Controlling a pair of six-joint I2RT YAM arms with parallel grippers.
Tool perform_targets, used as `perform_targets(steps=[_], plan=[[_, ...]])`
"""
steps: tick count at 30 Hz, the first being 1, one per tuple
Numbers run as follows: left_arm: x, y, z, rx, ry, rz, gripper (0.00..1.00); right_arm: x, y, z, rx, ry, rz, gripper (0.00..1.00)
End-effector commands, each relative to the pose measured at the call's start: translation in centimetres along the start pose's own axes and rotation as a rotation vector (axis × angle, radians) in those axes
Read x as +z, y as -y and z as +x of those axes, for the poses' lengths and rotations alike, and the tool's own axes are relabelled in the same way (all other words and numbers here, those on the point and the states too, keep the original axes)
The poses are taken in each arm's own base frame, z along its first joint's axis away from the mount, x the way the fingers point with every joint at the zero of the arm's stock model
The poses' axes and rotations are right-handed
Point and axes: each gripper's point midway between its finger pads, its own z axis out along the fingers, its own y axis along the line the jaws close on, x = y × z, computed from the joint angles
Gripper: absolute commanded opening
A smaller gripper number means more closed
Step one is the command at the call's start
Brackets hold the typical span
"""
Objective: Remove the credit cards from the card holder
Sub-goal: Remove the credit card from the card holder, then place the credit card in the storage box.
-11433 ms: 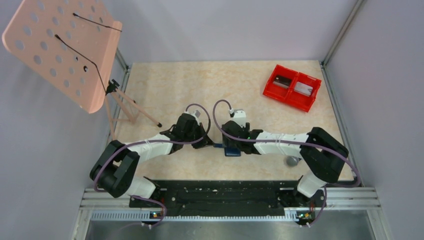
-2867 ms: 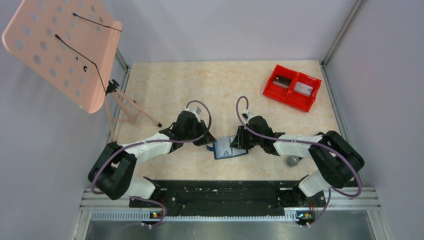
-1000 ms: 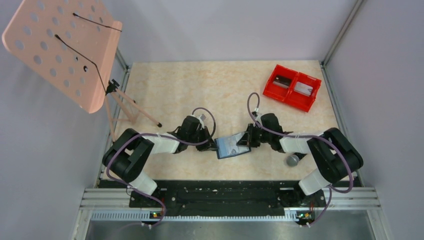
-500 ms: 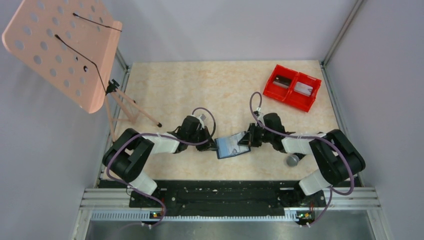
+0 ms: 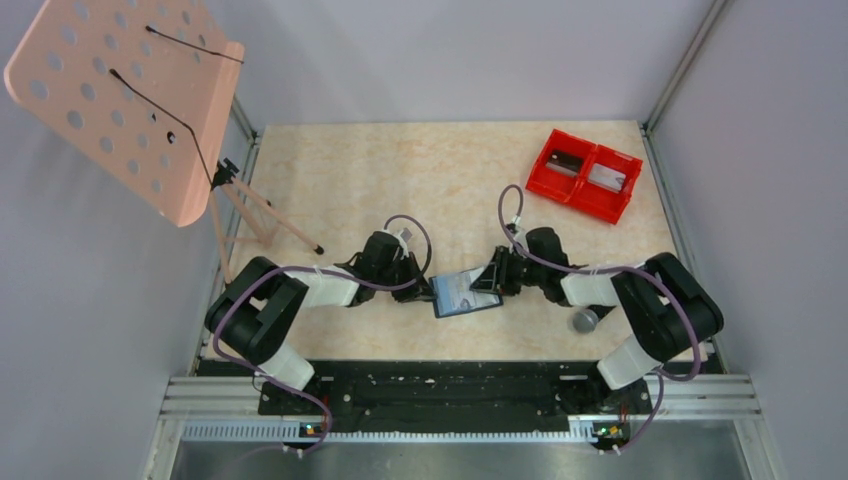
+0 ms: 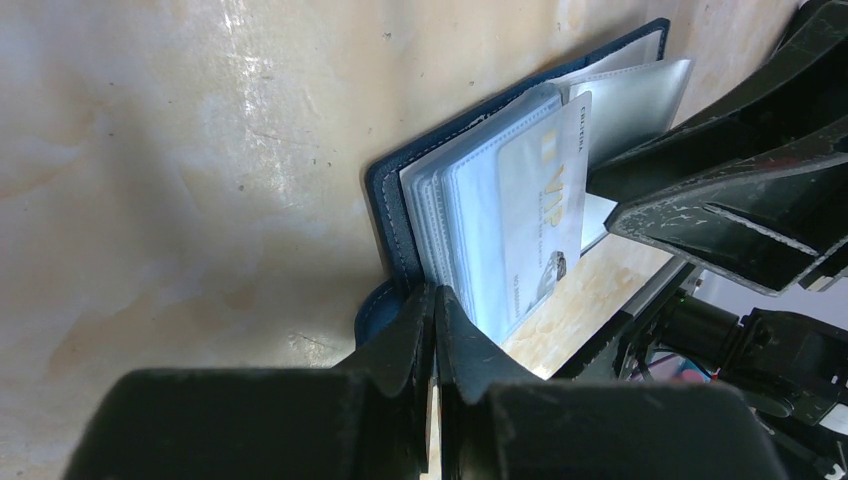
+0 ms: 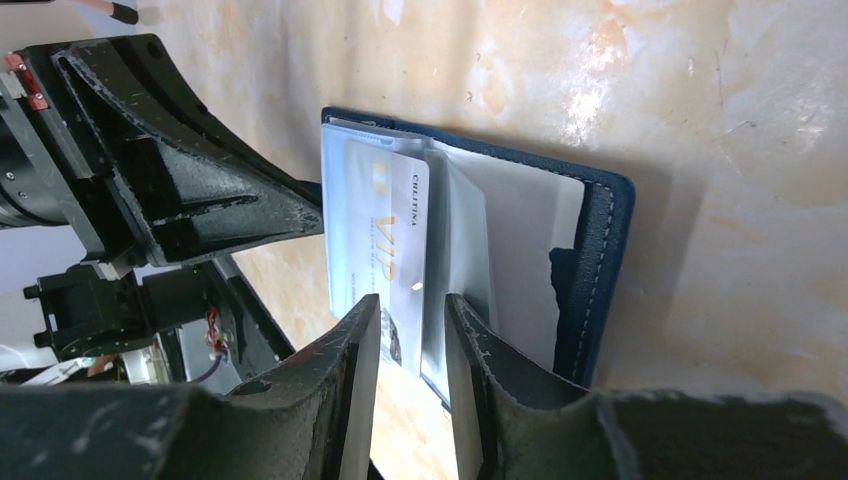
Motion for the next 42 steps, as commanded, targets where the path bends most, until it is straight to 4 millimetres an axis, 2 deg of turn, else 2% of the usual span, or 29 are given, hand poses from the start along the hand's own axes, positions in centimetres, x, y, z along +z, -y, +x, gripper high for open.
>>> perform_targets(steps=[1, 11, 13, 15, 16, 22, 24, 28, 35, 42], plan=[[0.2, -4.0, 1.7, -0.009, -0.038, -0.151, 0.07, 0.6, -0.4, -1.0, -0.003, 0.022, -0.044, 0.31], [0.5, -3.8, 1.6, -0.012, -0.044, -0.145, 0.07, 1.6, -0.4, -0.5, -0.002, 0.004, -0.044, 0.29], [0.5, -3.8, 1.6, -0.012, -0.044, -0.146, 0.07, 1.6, -0.3, -0.7, -0.003, 0.011, -0.038, 0.2], [0.4, -3.9, 1.5, -0.011, -0.041, -0.152, 0.07, 1.4, -0.2, -1.0, -0.013, 0.02, -0.014, 0.03], [0.4, -4.0, 1.6, -0.012, -0.045, -0.156, 0.07, 1.2, 0.1, -1.1, -0.014, 0.021, 0.009, 0.0], [0.3, -4.5, 2.1, -0.013, -0.072, -0.178, 0.07, -1.6, 0.5, -4.1, -0.043, 0.107, 0.092, 0.0], [0.1, -4.3, 1.9, -0.011, -0.059, -0.174, 0.07, -2.4, 0.0, -4.8, -0.058, 0.119, 0.09, 0.0], [-0.4, -1.7, 1.1, 0.01, -0.052, -0.089, 0.11, -3.6, -1.5, -5.7, -0.096, 0.131, 0.077, 0.0], [-3.1, 4.7, -1.8, 0.084, 0.011, 0.063, 0.32, -5.7, -4.8, -7.8, -0.147, 0.184, 0.039, 0.0], [-5.6, 8.2, -3.7, 0.18, 0.079, 0.128, 0.45, -6.8, -8.5, -8.0, -0.22, 0.168, -0.104, 0.0]])
